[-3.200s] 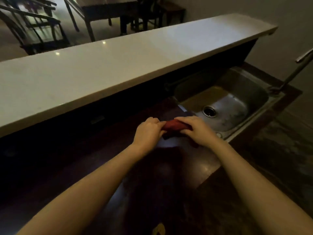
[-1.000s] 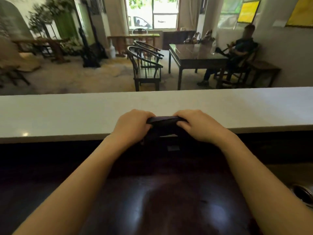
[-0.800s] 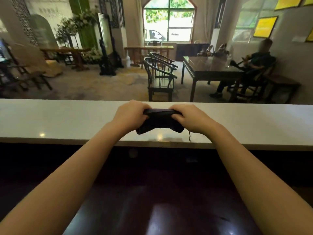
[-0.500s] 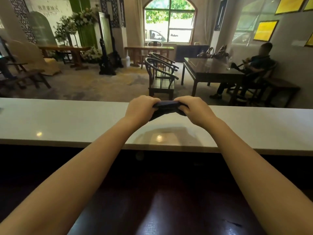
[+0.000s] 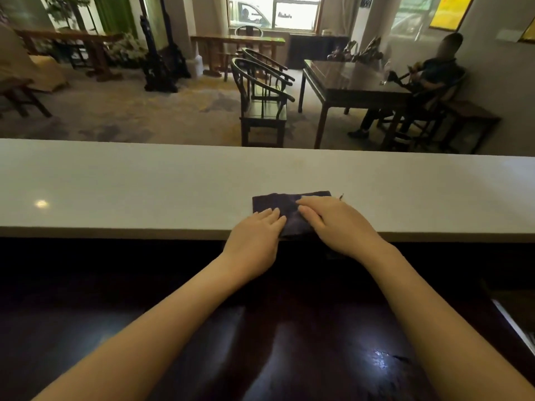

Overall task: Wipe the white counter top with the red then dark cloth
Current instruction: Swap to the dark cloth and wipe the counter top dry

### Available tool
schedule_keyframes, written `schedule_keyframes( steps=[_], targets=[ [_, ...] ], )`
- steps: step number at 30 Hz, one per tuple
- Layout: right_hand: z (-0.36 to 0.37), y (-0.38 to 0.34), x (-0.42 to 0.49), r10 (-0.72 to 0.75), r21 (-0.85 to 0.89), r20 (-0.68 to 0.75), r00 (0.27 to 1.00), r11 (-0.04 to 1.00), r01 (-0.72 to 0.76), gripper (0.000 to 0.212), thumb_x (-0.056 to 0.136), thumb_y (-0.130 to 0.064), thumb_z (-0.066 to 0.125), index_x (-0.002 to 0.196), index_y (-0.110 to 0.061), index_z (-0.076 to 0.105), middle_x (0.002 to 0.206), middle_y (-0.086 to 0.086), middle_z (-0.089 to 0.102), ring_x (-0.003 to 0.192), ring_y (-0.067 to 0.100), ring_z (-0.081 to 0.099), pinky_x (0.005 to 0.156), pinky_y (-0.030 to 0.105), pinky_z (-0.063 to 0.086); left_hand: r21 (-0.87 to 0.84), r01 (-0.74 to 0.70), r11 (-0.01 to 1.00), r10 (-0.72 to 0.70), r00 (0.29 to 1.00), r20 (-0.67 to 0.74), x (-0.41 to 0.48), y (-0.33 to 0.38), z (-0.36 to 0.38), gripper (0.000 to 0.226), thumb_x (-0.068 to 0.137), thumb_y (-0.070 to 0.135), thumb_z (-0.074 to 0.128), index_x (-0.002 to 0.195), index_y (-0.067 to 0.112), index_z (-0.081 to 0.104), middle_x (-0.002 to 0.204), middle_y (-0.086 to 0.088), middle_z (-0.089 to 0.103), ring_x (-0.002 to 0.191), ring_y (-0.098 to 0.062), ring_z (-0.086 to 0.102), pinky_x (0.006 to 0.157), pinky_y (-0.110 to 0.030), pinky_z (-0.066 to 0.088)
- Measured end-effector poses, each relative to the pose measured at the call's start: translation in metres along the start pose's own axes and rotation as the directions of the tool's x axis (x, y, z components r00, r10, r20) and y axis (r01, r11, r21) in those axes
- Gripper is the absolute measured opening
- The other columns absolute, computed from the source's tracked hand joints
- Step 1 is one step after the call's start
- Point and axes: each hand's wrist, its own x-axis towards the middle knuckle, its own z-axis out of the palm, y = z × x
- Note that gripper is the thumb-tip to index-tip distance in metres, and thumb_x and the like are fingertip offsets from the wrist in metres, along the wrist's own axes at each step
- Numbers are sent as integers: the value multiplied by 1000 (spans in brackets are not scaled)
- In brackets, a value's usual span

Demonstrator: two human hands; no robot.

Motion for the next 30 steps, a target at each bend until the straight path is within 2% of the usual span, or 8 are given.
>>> schedule_keyframes(
  steps=[2, 6, 8, 10, 12, 15, 24, 30],
  targets=[
    [12, -2, 12, -51, -9, 179, 982, 999, 53, 40, 97, -39, 28, 135, -35, 39, 148, -7, 38, 137, 14, 29, 112, 38, 20, -39, -19, 999, 20, 999, 29, 1, -3, -8, 48, 90, 28, 45, 136, 17, 39, 147, -4, 39, 134, -20, 35, 109, -33, 28],
    [31, 4, 26, -32, -134, 314, 949, 988, 78, 44, 96, -46, 16, 140, -48, 10, 157, -13, 8, 144, 12, 0, 115, 46, -2, -377, 68, 924, -57, 998, 40, 6, -38, -35, 37, 92, 39, 42, 120, 21, 57, 128, -5, 59, 121, -21, 50, 97, -32, 37],
    [35, 4, 31, -3, -178, 333, 943, 982, 66, 44, 95, -50, 13, 138, -54, 3, 157, -13, 1, 144, 14, -5, 114, 49, -6, -269, 201, 942, -227, 971, -69, 4, -84, -42, 40, 95, 36, 35, 130, 21, 48, 140, -7, 48, 132, -21, 38, 107, -34, 25],
    [39, 0, 36, 3, -203, 372, 928, 976, 78, 43, 94, -52, 11, 135, -58, -1, 157, -11, -4, 144, 18, -9, 113, 53, -9, -27, 353, 935, -354, 935, -38, -6, -137, -46, 49, 95, 43, 24, 141, 27, 25, 153, -3, 24, 141, -20, 17, 114, -46, 10],
    [44, -10, 43, -11, -212, 409, 913, 972, 106, 43, 94, -51, 10, 134, -59, -2, 157, -10, -8, 144, 20, -11, 112, 54, -11, 120, 435, 892, -446, 892, 79, -17, -183, -43, 54, 92, 50, 14, 144, 33, 9, 157, 3, 7, 143, -18, 2, 113, -53, 0],
    [54, -37, 53, -46, -181, 452, 891, 973, 142, 44, 94, -51, 12, 135, -58, -3, 157, -9, -10, 143, 21, -13, 112, 54, -11, 170, 507, 845, -531, 834, 152, -30, -227, -34, 60, 89, 57, 10, 144, 33, 4, 157, 3, -1, 143, -18, -3, 111, -56, -4],
    [103, -130, 117, -139, -176, 524, 840, 948, 266, 48, 94, -51, 15, 140, -49, 4, 158, -3, -6, 144, 26, -10, 113, 52, -11, 66, 564, 823, -568, 817, 97, -40, -238, -22, 56, 91, 47, 6, 144, 29, 11, 157, -1, 5, 143, -17, 2, 113, -52, 1],
    [118, -125, 128, -142, -115, 414, 899, 972, 207, 47, 92, -54, 16, 139, -51, 8, 158, -9, -2, 144, 20, -9, 114, 50, -11, 71, 557, 827, -562, 822, 96, -39, -236, -19, 55, 92, 48, 7, 144, 30, 7, 157, 0, 0, 143, -16, -3, 114, -49, -2]
  ],
)
